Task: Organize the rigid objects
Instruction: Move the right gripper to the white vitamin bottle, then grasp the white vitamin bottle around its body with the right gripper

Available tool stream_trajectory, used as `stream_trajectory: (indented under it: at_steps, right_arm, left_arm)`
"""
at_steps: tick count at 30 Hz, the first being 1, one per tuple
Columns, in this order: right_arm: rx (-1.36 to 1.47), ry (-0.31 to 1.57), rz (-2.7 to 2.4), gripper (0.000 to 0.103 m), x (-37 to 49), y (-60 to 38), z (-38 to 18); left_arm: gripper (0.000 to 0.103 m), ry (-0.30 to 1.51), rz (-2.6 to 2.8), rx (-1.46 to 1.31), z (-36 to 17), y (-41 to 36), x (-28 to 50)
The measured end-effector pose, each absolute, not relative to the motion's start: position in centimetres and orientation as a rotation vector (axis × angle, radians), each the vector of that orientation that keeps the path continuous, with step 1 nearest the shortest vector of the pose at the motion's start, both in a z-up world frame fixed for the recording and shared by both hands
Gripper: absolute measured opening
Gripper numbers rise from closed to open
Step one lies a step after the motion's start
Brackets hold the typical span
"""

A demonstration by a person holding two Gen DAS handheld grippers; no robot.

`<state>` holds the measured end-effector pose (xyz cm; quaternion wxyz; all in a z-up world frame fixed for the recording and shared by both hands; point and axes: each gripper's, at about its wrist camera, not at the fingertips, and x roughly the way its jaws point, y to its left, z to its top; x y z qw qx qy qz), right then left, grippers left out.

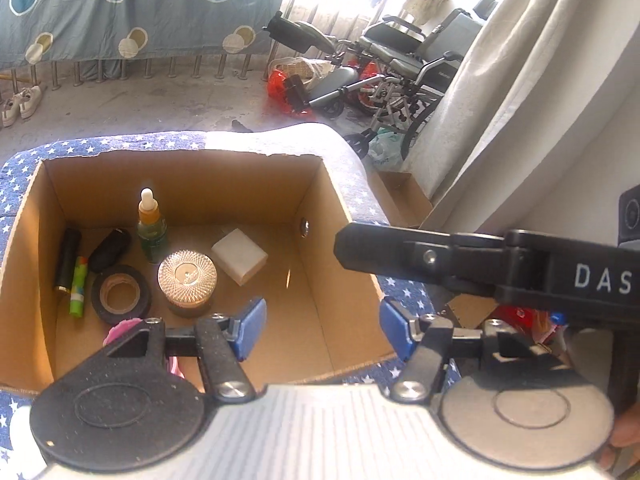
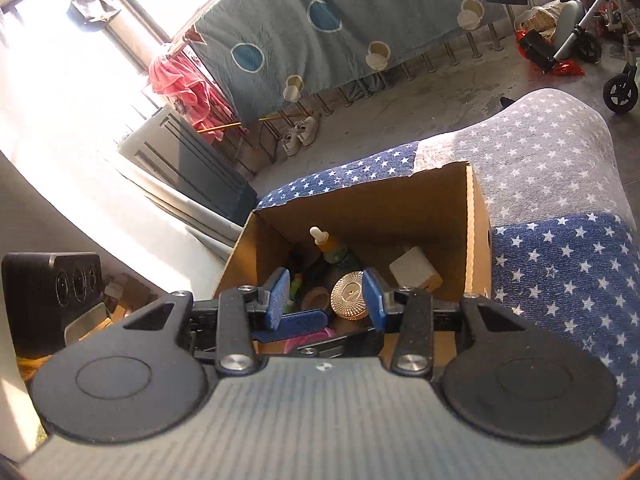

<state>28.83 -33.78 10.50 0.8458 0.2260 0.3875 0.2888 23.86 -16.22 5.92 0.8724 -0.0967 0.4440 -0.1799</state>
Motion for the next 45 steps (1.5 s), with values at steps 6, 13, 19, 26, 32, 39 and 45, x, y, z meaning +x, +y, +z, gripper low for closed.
stream_trajectory:
  at_steps: [6, 13, 19, 26, 32, 39, 45]
  right_arm:
    - [0.652, 0.742, 0.627, 0.043, 19.1, -34.6, 9.0]
    - [0.738, 0.734, 0.671, 0.047, 13.0, -31.4, 7.4]
    - [0.716, 0.795, 0.742, 0.052, 13.4, -25.8, 7.1]
    - [0.697, 0.914, 0.737, 0.055, 15.7, -20.0, 5.1]
    - [0.671, 0.965, 0.695, 0.055, 18.9, -17.6, 3.3]
    - [0.646, 1.002, 0.658, 0.055, 22.0, -16.4, 1.2]
    - [0.615, 1.028, 0.668, 0.045, 23.2, -15.0, -0.1]
  left_arm:
    - [0.066, 0.879, -0.415, -0.165, 6.9, -13.0, 15.4]
    - [0.066, 0.81, -0.291, -0.138, 7.2, -6.2, 7.6]
    - [0.069, 0.798, -0.154, -0.079, 6.2, -2.2, 5.0]
    - [0.07, 0.801, -0.123, -0.036, 3.8, -1.4, 7.0]
    - [0.07, 0.808, -0.09, -0.003, 1.5, -2.0, 10.5]
    - [0.066, 0.832, -0.079, 0.025, -0.4, -2.8, 13.1]
    - [0.053, 0.844, -0.07, 0.023, -1.1, -2.6, 13.6]
